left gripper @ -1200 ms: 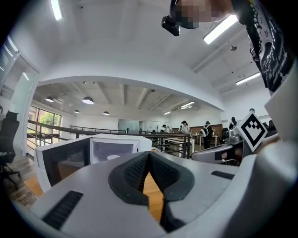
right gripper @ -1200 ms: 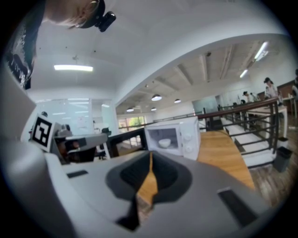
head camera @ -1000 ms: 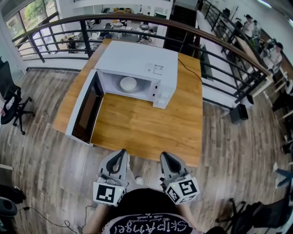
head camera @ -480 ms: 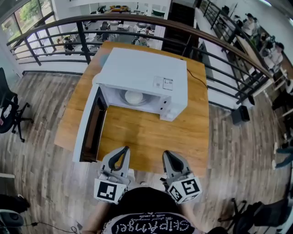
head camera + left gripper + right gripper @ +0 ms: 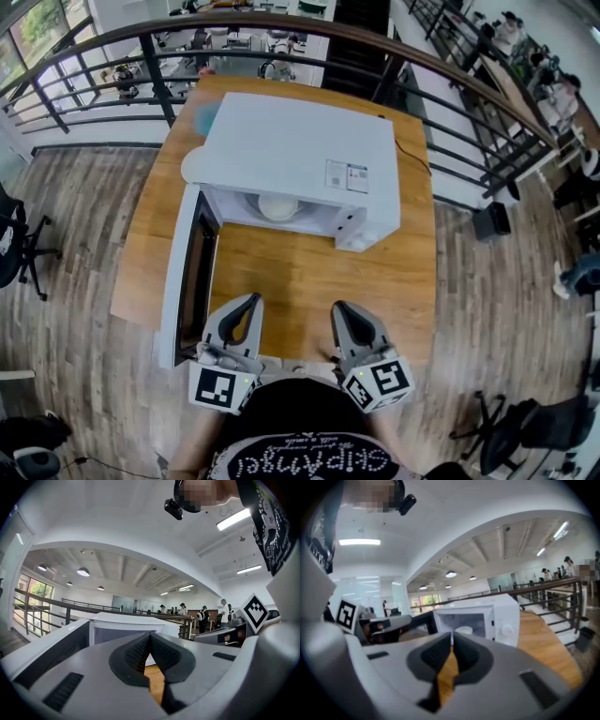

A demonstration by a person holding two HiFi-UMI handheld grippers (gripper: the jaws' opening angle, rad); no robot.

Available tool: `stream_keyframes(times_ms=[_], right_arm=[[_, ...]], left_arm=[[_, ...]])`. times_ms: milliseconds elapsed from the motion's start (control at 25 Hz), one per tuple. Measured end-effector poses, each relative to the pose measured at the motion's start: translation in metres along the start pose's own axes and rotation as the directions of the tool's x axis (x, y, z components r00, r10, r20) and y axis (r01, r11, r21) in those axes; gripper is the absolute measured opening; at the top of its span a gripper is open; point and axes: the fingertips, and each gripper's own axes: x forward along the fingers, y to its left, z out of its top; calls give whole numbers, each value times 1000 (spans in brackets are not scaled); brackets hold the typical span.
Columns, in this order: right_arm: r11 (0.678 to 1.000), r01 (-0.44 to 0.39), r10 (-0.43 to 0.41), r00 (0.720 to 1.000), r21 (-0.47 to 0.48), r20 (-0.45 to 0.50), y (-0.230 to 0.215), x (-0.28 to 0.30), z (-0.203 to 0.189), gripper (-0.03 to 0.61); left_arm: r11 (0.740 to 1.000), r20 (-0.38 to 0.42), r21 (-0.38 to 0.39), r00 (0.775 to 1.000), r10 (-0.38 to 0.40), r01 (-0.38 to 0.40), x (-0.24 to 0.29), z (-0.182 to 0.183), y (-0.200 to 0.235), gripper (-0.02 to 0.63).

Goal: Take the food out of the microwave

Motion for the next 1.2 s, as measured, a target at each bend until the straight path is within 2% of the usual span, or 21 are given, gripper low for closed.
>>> stream_keyframes(times_ms=[440, 720, 1200], right_arm=[[997, 68, -67, 997, 36, -25, -6, 31, -2, 37], [998, 50, -49, 998, 30, -32, -6, 44, -2, 37], [999, -40, 40, 999, 5, -37, -17, 55, 8, 37]], left_arm=[[998, -60, -45, 997, -55, 52, 27, -16, 25, 32], [998, -72, -53, 997, -35, 31, 31, -21, 33, 32], [999, -59, -4, 997, 51, -51, 42, -13, 37, 32]])
